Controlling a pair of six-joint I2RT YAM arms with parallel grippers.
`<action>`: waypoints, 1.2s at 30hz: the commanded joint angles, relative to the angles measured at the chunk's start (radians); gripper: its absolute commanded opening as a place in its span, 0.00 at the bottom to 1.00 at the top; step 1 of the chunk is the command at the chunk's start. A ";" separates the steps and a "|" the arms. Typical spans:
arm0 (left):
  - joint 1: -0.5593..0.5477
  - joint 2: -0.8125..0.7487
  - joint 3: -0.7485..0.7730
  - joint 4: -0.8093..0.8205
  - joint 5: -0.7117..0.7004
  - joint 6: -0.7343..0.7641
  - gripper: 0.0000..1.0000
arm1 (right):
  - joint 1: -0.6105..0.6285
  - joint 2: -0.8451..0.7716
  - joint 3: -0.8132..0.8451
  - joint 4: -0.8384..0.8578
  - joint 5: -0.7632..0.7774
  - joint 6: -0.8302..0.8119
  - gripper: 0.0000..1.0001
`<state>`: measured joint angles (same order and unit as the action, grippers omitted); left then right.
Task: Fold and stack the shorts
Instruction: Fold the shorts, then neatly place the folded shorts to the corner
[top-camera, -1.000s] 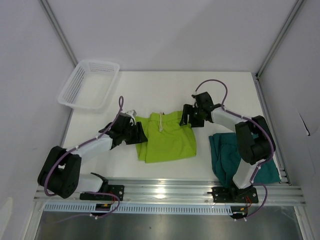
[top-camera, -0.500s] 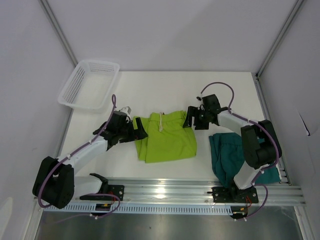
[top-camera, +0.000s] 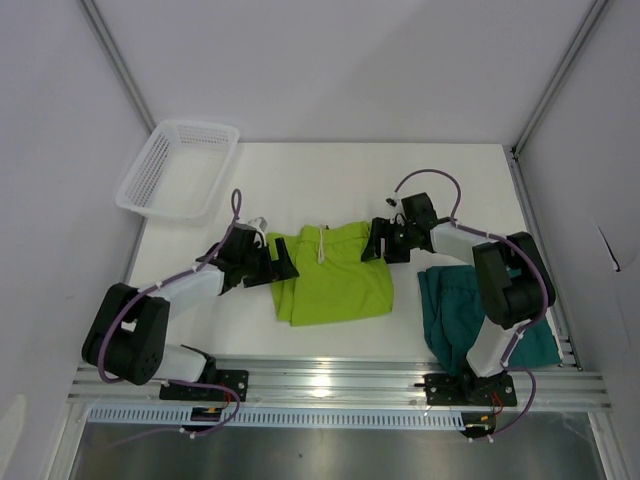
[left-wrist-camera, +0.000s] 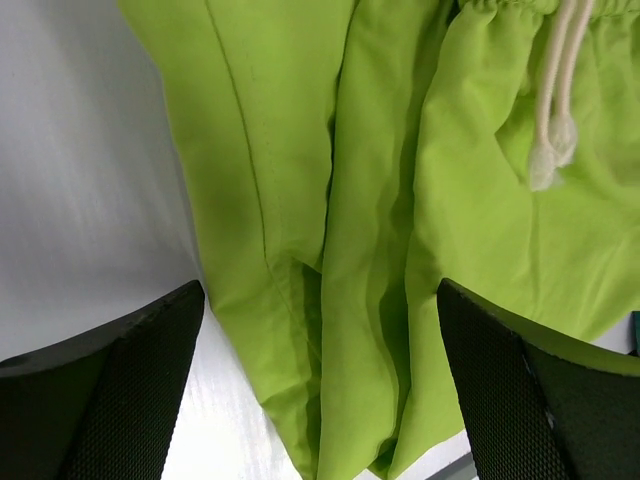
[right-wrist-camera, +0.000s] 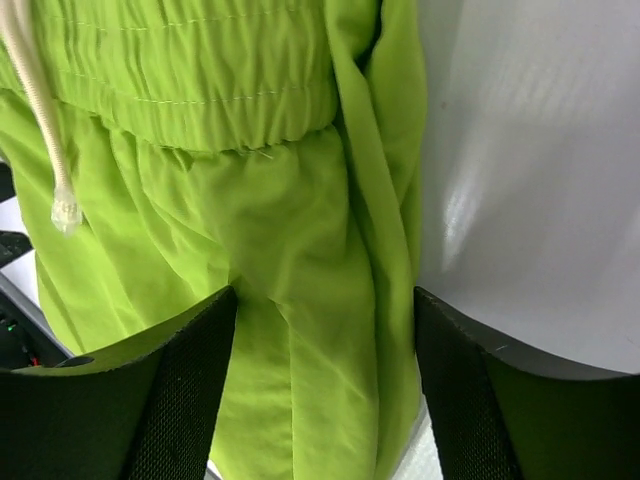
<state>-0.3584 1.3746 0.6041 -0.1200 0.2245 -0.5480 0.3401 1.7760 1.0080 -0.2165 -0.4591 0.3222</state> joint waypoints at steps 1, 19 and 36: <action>0.016 -0.011 -0.021 0.108 0.079 0.034 0.99 | 0.010 0.042 -0.011 0.019 -0.024 -0.018 0.72; -0.025 0.115 0.020 0.151 0.109 0.062 0.87 | 0.039 0.065 -0.011 0.049 -0.041 -0.008 0.47; -0.105 0.169 0.103 0.026 -0.054 0.028 0.02 | 0.142 -0.013 0.020 -0.024 0.129 0.021 0.41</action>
<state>-0.4500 1.5417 0.6838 -0.0570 0.2089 -0.5240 0.4736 1.7889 1.0084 -0.2016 -0.3523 0.3370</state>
